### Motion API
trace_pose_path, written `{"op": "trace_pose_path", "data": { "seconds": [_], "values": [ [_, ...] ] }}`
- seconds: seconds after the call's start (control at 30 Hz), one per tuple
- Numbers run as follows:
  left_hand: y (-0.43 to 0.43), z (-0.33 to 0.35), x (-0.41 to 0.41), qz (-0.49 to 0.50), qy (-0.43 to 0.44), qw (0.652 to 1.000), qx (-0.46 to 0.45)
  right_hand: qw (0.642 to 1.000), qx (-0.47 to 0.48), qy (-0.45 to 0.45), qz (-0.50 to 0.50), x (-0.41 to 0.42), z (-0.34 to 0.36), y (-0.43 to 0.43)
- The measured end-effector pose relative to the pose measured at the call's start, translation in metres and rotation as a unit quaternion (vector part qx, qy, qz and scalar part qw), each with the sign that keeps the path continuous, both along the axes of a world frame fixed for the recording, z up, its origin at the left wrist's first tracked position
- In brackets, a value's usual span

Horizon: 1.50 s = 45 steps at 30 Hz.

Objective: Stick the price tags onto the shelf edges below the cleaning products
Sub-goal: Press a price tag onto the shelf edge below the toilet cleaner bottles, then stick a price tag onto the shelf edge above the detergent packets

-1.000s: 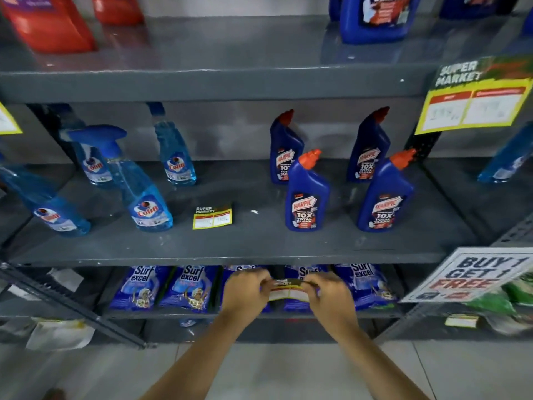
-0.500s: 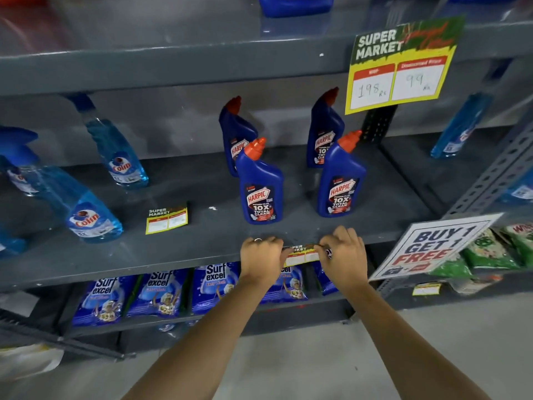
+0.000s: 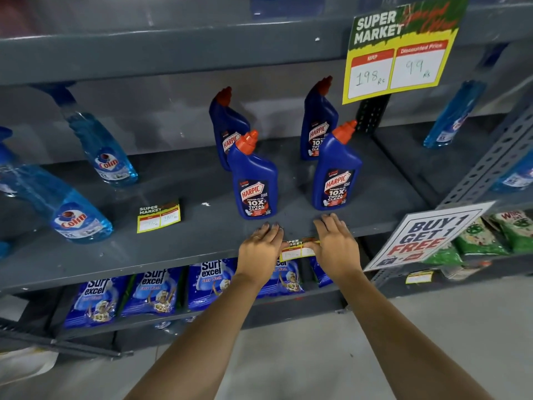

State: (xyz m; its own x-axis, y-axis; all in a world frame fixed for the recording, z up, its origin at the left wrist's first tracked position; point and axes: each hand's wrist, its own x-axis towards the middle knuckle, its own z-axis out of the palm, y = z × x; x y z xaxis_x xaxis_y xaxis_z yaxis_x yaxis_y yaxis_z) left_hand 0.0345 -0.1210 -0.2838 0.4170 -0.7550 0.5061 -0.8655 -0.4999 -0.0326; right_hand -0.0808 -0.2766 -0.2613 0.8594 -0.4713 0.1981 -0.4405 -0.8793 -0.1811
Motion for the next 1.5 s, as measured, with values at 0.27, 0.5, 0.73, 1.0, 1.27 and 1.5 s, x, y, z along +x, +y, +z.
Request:
{"op": "trace_pose_path", "data": {
  "seconds": [0.27,0.5,0.73,1.0,1.27,1.5],
  "values": [
    [0.032,0.007,-0.012,0.034,0.097,0.992,-0.066,0.985,0.157,-0.021,-0.072,0.014,0.027,0.046],
    [0.148,0.062,0.074,0.326,0.253,0.875,-0.254,0.935,0.347,-0.074,0.005,0.122,0.058,0.171],
    [0.171,0.074,0.161,0.427,0.5,0.734,-0.168,0.874,0.475,-0.05,-0.089,0.244,0.057,0.217],
    [0.19,0.075,0.156,0.332,0.481,0.784,-0.212,0.858,0.481,-0.119,-0.136,0.236,0.051,0.229],
    [0.349,0.039,0.081,0.221,0.403,0.853,-0.248,0.919,0.387,0.021,0.078,0.143,0.033,0.332],
    [0.429,0.017,0.109,0.303,0.395,0.819,-0.286,0.968,0.183,-0.036,0.17,0.183,0.007,0.42]
  ]
}}
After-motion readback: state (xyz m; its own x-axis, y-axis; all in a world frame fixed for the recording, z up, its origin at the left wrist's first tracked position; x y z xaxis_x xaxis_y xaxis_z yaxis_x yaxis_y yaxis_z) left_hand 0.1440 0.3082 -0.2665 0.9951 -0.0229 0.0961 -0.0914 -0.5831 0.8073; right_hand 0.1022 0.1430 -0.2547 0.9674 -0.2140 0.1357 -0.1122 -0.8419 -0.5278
